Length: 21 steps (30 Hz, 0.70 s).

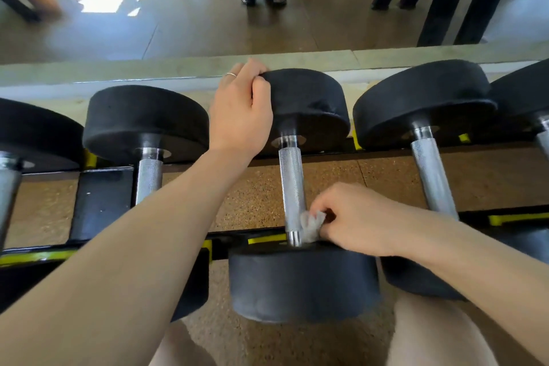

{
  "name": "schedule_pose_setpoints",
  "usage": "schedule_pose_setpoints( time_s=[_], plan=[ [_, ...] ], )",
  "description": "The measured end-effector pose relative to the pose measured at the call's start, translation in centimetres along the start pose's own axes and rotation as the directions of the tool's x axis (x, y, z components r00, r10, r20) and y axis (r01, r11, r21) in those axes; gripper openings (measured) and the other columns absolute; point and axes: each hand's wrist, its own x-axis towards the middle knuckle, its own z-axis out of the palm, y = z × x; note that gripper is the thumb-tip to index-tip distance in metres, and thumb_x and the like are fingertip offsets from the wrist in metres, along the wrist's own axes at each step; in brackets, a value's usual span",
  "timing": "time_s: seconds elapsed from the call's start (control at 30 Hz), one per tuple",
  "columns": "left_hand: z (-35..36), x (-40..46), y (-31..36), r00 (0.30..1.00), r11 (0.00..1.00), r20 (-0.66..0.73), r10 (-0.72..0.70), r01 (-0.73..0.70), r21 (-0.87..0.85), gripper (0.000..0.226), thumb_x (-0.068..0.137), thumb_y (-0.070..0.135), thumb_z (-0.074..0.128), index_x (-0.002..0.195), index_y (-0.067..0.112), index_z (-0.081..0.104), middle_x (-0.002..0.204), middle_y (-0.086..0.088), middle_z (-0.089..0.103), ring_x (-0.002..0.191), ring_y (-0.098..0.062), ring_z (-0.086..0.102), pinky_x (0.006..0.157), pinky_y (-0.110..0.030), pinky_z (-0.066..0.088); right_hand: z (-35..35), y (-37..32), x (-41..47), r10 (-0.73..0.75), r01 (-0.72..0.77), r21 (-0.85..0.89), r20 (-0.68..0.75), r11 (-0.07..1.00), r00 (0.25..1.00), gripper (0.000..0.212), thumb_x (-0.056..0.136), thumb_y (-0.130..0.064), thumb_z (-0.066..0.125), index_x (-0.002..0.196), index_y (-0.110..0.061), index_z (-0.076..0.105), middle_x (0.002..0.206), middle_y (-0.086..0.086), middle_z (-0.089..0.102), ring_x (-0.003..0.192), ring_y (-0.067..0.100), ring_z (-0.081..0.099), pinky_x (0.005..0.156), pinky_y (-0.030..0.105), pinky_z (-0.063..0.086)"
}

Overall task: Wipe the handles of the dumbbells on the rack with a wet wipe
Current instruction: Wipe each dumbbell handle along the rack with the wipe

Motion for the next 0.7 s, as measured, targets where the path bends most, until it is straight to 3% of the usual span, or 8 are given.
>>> schedule_pose_setpoints(
  time_s=[0.1,0.2,0.27,0.33,0.47,0.53,0.6,0.7],
  plan=[
    [-0.1,-0.1,0.2,0.999,0.999,0.012,-0.04,0.04,0.011,0.029,0.098,0.023,0.028,0.092,0.018,0.055,0.085,0.006,0.052,0.085,-0.01,0.048,0.065,-0.026,0.035,0.1,0.4,0.1,0.031,-0.035,0.103,0.042,0.994,0.999,0.021,0.09,-0.019,0.059,0.07,-0.019,0.068,0.073,0.002,0.064,0.071,0.014,0.061,0.057,0.025,0.042],
    [-0.1,-0.1,0.6,0.996,0.996,0.036,-0.082,0.08,0.046,0.026,0.101,0.024,0.025,0.092,0.021,0.05,0.086,0.004,0.05,0.085,-0.011,0.048,0.067,-0.031,0.038,-0.4,0.4,0.0,0.044,-0.064,0.185,0.112,0.981,0.993,0.027,0.09,-0.037,0.059,0.085,-0.014,0.074,0.083,0.009,0.069,0.08,0.02,0.066,0.065,0.031,0.048],
    [-0.3,-0.1,0.8,0.993,0.991,0.045,-0.108,0.104,0.088,0.027,0.102,0.026,0.023,0.097,0.022,0.05,0.093,0.001,0.052,0.088,-0.014,0.048,0.072,-0.034,0.039,-0.3,0.4,-0.2,0.053,-0.084,0.195,0.161,0.977,0.986,0.034,0.087,-0.048,0.061,0.091,-0.017,0.073,0.083,0.003,0.069,0.08,0.015,0.066,0.069,0.03,0.051],
    [-0.5,-0.1,0.9,0.988,0.984,0.082,-0.128,0.116,0.136,0.029,0.104,0.028,0.021,0.102,0.022,0.049,0.098,-0.001,0.053,0.092,-0.016,0.049,0.074,-0.034,0.04,0.0,0.2,-0.3,0.049,-0.071,0.16,0.135,0.985,0.99,0.027,0.088,-0.048,0.063,0.088,-0.022,0.071,0.085,-0.002,0.069,0.081,0.012,0.066,0.073,0.031,0.053],
    [-1.1,0.0,1.5,0.968,0.964,0.154,-0.198,0.164,0.208,0.03,0.107,0.028,0.019,0.11,0.022,0.048,0.1,-0.002,0.052,0.095,-0.018,0.05,0.08,-0.036,0.042,0.1,0.3,-0.4,-0.007,0.005,0.077,0.029,0.997,1.0,0.025,0.088,-0.04,0.065,0.074,-0.02,0.067,0.072,-0.006,0.064,0.068,0.007,0.061,0.059,0.025,0.044],
    [-1.7,0.2,1.4,0.965,0.951,0.203,-0.169,0.106,0.29,0.033,0.107,0.031,0.017,0.112,0.02,0.047,0.1,-0.002,0.052,0.094,-0.021,0.052,0.08,-0.039,0.042,0.0,0.0,-0.4,-0.041,0.04,0.024,0.012,0.999,0.999,0.026,0.087,-0.04,0.066,0.072,-0.019,0.068,0.071,-0.009,0.063,0.068,0.004,0.061,0.063,0.027,0.05],
    [-2.7,0.2,1.4,0.963,0.905,0.259,-0.076,-0.042,0.423,0.038,0.107,0.035,0.015,0.119,0.018,0.046,0.106,-0.005,0.053,0.096,-0.026,0.054,0.081,-0.04,0.045,-0.5,-0.4,-0.5,-0.085,0.084,0.021,0.022,0.996,0.996,0.025,0.086,-0.04,0.067,0.072,-0.02,0.07,0.071,-0.011,0.064,0.071,0.003,0.061,0.067,0.027,0.05],
    [-6.3,0.3,0.2,0.971,0.833,0.241,0.011,-0.142,0.534,0.04,0.11,0.037,0.02,0.131,0.022,0.05,0.121,-0.006,0.061,0.108,-0.028,0.057,0.094,-0.04,0.045,-1.1,-2.8,-0.3,-0.142,0.114,0.27,0.087,0.956,0.986,0.016,0.083,-0.037,0.072,0.071,-0.027,0.072,0.065,-0.017,0.063,0.069,-0.002,0.059,0.066,0.022,0.04]
  ],
)
